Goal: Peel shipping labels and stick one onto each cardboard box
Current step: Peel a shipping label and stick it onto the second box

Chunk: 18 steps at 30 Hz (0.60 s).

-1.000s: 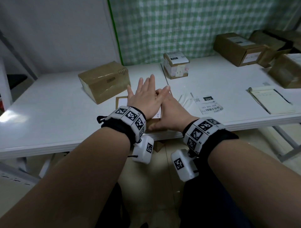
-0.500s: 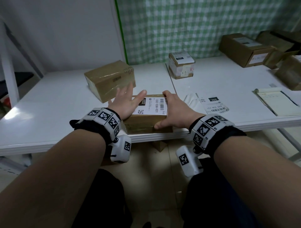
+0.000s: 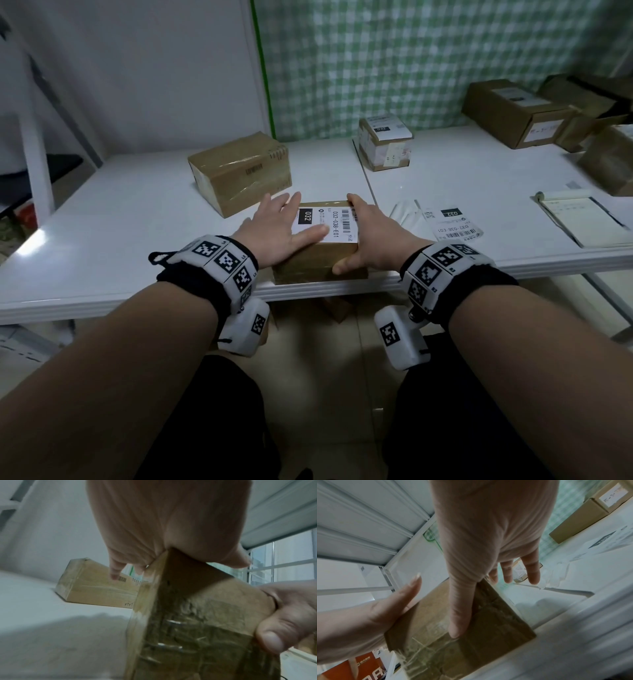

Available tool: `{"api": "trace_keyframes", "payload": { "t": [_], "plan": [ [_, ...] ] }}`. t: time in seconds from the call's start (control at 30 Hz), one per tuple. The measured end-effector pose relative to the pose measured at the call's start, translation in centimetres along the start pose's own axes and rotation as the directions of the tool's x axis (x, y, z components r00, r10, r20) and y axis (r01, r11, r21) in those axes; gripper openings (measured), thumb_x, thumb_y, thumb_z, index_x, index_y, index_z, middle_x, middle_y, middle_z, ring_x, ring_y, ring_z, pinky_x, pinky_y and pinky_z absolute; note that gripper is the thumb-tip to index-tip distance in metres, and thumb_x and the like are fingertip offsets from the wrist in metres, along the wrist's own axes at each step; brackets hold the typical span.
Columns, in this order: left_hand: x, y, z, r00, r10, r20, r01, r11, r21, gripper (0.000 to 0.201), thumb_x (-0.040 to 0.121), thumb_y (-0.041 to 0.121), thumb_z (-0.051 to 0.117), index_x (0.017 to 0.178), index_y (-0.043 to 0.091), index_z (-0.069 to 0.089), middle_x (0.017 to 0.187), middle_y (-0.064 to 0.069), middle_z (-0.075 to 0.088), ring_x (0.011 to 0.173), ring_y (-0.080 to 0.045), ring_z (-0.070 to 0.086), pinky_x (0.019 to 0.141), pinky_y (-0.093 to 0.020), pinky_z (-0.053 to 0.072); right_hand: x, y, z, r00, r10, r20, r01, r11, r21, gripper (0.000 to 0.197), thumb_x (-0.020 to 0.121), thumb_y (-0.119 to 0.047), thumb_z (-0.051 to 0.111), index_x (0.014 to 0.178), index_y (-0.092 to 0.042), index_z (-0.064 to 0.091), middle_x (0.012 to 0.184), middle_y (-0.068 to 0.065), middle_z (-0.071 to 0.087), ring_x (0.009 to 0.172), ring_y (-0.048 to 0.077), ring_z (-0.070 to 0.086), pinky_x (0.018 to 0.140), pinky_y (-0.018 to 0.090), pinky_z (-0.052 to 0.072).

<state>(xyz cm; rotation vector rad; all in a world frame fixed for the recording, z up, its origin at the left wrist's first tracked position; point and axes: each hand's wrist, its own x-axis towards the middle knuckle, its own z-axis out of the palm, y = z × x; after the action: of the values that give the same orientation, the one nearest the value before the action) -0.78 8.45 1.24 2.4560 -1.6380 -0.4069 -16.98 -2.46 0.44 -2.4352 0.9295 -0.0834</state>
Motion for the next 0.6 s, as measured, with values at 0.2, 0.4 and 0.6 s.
{"api": "trace_keyframes", "payload": {
  "t": [0.2,0.4,0.6],
  "plan": [
    [-0.3,0.0,-0.3,0.998,-0.018,0.06,0.021,0.998,-0.054,0.126,0.062,0.071,0.067,0.151,0.019,-0.005,0.156,-0.002,0.004,0.143,-0.024,0.015,0.116,-0.04,0.021,-0.2,0.2,-0.1,1.0,0.02,0.02,-0.018,0.998,-0.064,0.136,0.055,-0.05,0.086,0.151,-0.022,-0.006,0.15,0.01,0.03,0.136,0.027,0.034,0.112,0.044,0.032],
    [-0.6,0.0,-0.3,0.997,-0.033,0.064,0.038,0.997,-0.07,0.123,0.065,0.046,0.08,0.151,0.02,-0.005,0.153,-0.004,0.006,0.138,-0.026,0.023,0.109,-0.037,0.032,0.2,-1.4,-2.5,0.999,-0.014,0.034,0.015,0.999,-0.037,0.11,0.074,-0.069,0.057,0.153,-0.017,0.001,0.159,0.009,0.011,0.146,0.025,0.015,0.118,0.039,0.017],
    [-1.0,-0.4,-0.4,0.997,-0.008,0.073,0.017,0.992,-0.122,0.121,0.066,0.036,0.081,0.151,0.019,-0.003,0.151,-0.005,0.011,0.136,-0.024,0.023,0.108,-0.032,0.031,1.0,-1.8,-0.6,0.998,-0.046,-0.032,0.043,0.993,-0.107,0.083,0.086,-0.072,0.024,0.153,-0.026,0.007,0.16,0.01,0.008,0.148,0.025,0.006,0.118,0.051,0.014]
  ]
}}
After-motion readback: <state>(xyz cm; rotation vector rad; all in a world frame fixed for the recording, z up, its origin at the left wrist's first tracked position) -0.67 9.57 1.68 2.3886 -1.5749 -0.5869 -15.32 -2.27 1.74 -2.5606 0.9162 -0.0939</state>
